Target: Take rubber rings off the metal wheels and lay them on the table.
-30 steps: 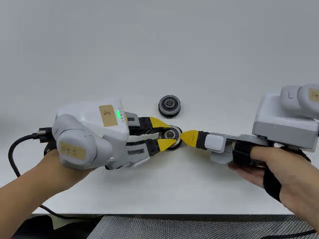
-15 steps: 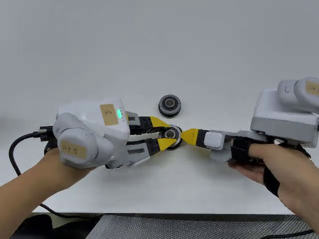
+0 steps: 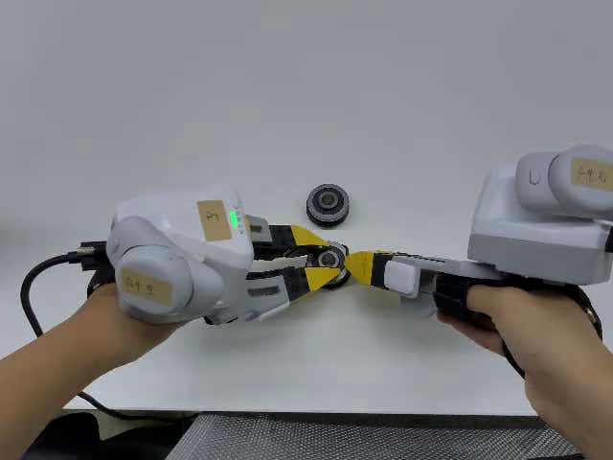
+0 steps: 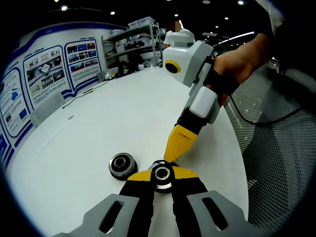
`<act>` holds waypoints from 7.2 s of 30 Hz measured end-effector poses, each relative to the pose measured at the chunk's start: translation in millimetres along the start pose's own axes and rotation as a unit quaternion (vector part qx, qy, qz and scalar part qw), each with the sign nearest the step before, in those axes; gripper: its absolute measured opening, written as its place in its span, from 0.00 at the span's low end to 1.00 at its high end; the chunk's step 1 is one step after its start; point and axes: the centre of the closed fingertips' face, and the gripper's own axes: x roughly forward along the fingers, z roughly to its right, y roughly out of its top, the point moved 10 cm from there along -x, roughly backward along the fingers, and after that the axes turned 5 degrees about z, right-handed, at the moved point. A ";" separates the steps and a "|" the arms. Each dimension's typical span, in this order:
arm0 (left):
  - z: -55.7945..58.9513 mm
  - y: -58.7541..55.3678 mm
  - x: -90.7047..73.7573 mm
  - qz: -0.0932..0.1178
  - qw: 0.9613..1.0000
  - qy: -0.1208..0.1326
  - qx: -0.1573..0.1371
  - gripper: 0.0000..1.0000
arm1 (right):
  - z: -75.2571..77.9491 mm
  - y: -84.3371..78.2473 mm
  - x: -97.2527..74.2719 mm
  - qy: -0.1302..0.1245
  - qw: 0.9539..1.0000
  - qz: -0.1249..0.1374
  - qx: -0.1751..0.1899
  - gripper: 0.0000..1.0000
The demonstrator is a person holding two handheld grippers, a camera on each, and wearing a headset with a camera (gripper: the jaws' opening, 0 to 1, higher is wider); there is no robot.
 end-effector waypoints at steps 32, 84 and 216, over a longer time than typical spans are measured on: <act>-0.1 -0.4 -0.7 0.000 1.000 0.005 0.014 0.13 | -5.1 1.5 0.6 0.006 1.000 0.001 0.009 0.01; -8.9 16.1 -53.4 0.037 0.993 0.101 -0.042 0.21 | 35.0 28.6 -48.1 -0.046 0.994 0.073 0.067 0.02; -4.8 0.5 1.5 -0.012 1.000 -0.005 -0.018 0.12 | 5.6 -7.1 -0.3 0.063 0.996 0.033 0.047 0.35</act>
